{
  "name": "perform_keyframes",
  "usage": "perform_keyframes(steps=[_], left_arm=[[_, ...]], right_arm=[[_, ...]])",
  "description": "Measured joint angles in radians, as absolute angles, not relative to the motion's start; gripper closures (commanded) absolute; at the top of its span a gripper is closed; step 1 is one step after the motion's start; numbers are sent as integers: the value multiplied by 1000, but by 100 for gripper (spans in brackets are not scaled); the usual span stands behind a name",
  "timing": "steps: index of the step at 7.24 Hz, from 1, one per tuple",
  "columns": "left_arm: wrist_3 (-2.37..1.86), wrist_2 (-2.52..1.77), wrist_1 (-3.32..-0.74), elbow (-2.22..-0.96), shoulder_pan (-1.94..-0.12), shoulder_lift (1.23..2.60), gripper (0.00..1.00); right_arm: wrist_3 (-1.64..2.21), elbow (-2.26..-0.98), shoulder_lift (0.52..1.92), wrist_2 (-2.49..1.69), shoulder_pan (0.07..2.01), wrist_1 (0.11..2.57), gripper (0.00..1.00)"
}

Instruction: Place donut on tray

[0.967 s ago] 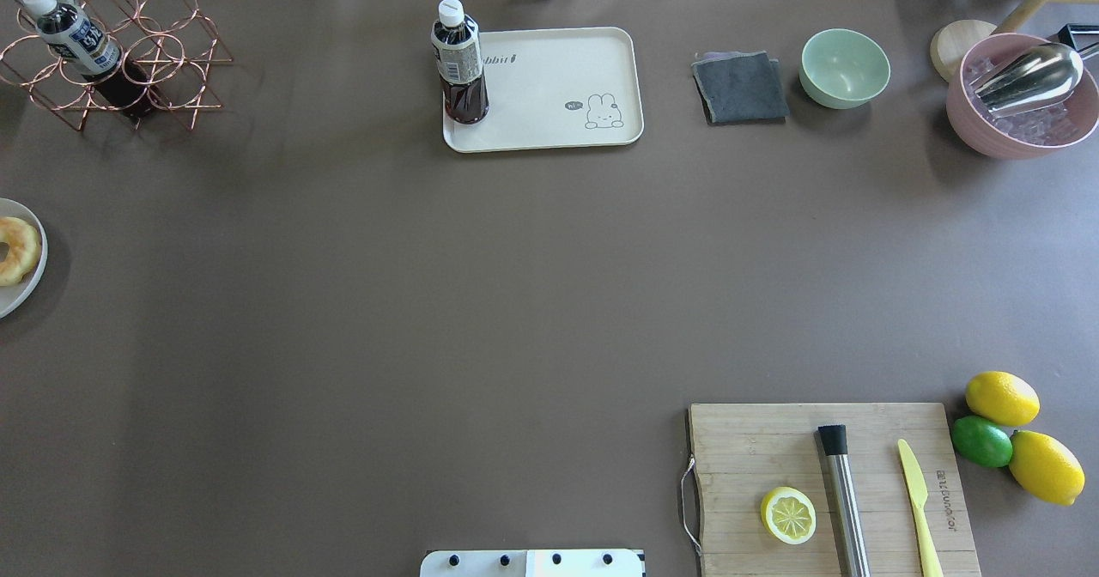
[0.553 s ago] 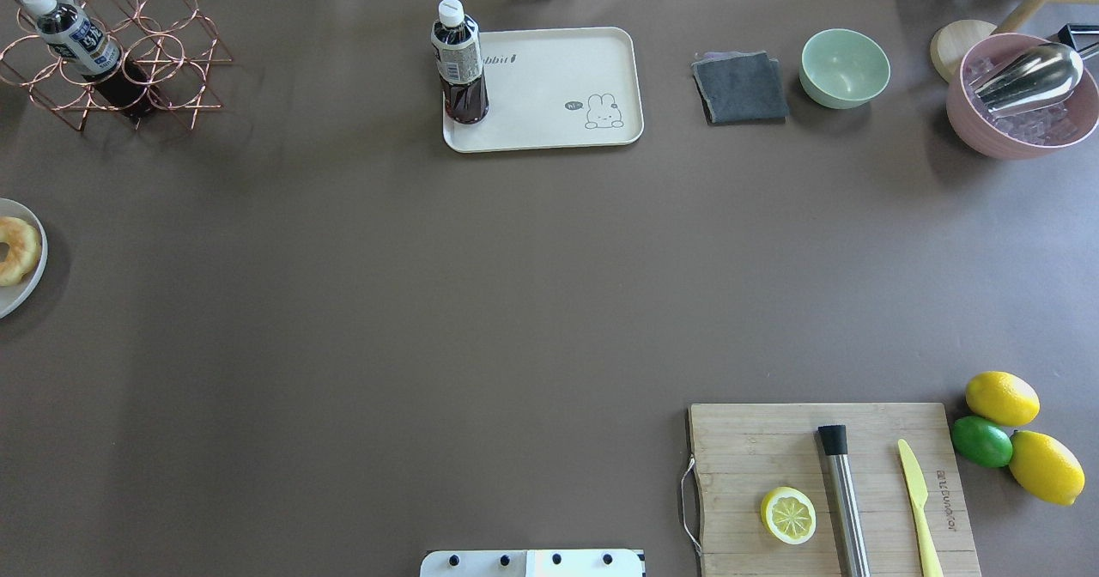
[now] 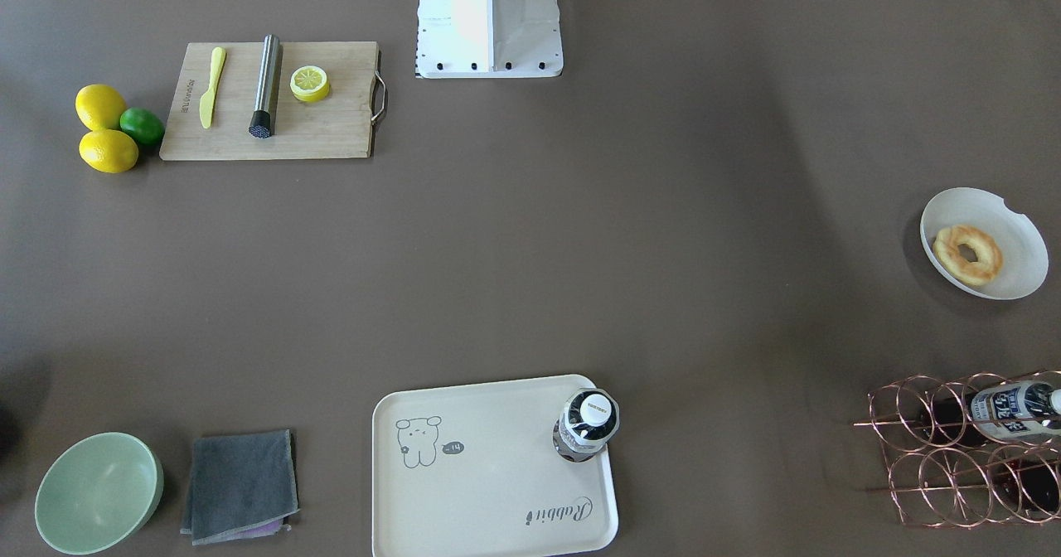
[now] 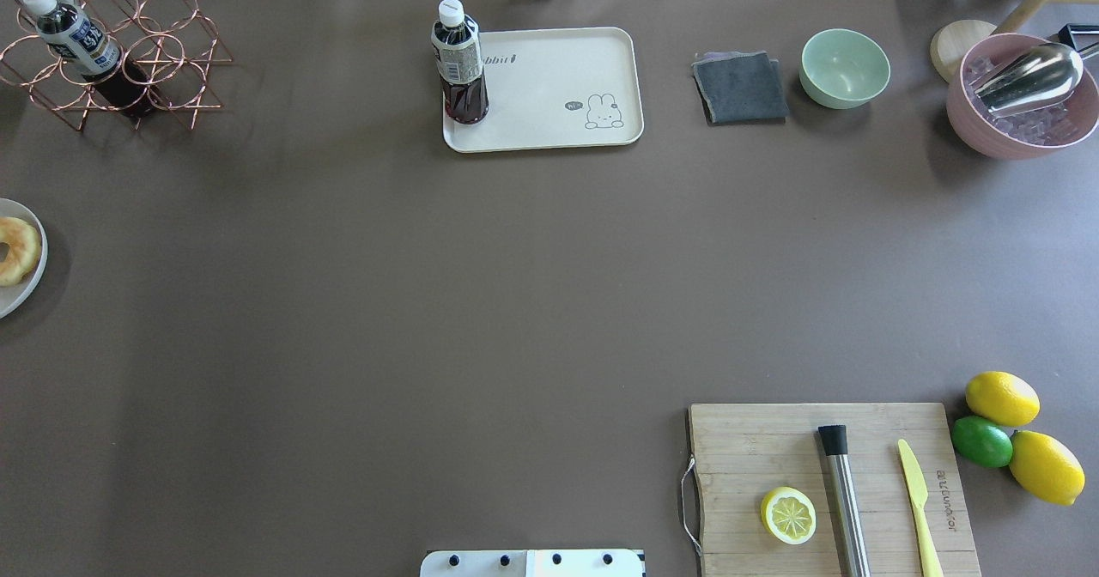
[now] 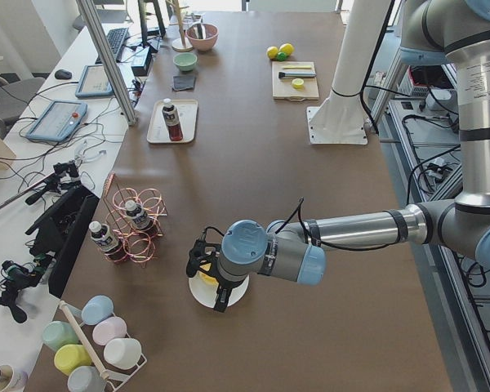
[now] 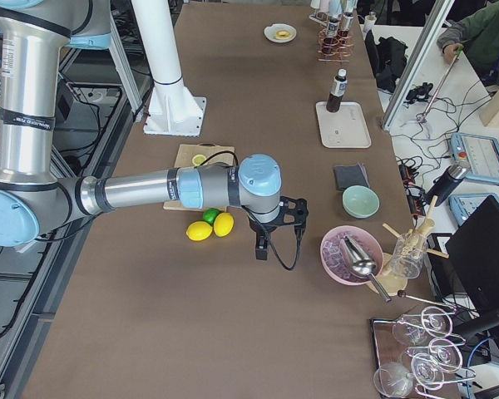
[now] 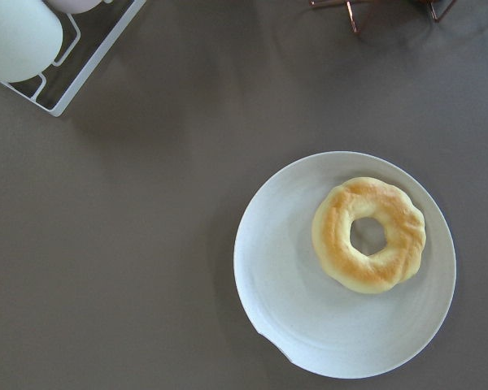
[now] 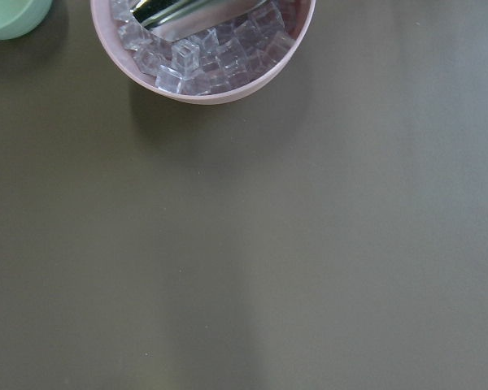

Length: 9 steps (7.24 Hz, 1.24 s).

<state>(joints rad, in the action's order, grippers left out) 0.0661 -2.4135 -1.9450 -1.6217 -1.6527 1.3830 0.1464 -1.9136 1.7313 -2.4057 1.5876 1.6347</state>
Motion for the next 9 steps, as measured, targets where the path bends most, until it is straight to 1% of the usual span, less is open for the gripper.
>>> perform_keyframes(steps=[1,2,5,6,8,9], left_arm=[[71,-2413,-1962,-1604,-1650,1383,2],[73,-2412,-1990,-1559,-1641,1388,3],[18,-2408,-2156,-1347,-1546,1468,3],[-21,-2407,-2209,-1302,-1510,1486,3],[-64,-2406,-2294,-1201,-1460,1530,7],[-75,-2407,-2314,-1171,-1443,1544,7]], right_arm=[[146,-1924,1721,-2411,1588,1621,0],[148,-1918,1721,-2411,1586,1590,0],[169,-1846,1756,-2401,1570,1444,0],[185,-1833,1762,-2399,1566,1414,0],[199,-1821,1767,-2376,1539,1395,0],[200,-1819,1767,-2369,1528,1389,0]])
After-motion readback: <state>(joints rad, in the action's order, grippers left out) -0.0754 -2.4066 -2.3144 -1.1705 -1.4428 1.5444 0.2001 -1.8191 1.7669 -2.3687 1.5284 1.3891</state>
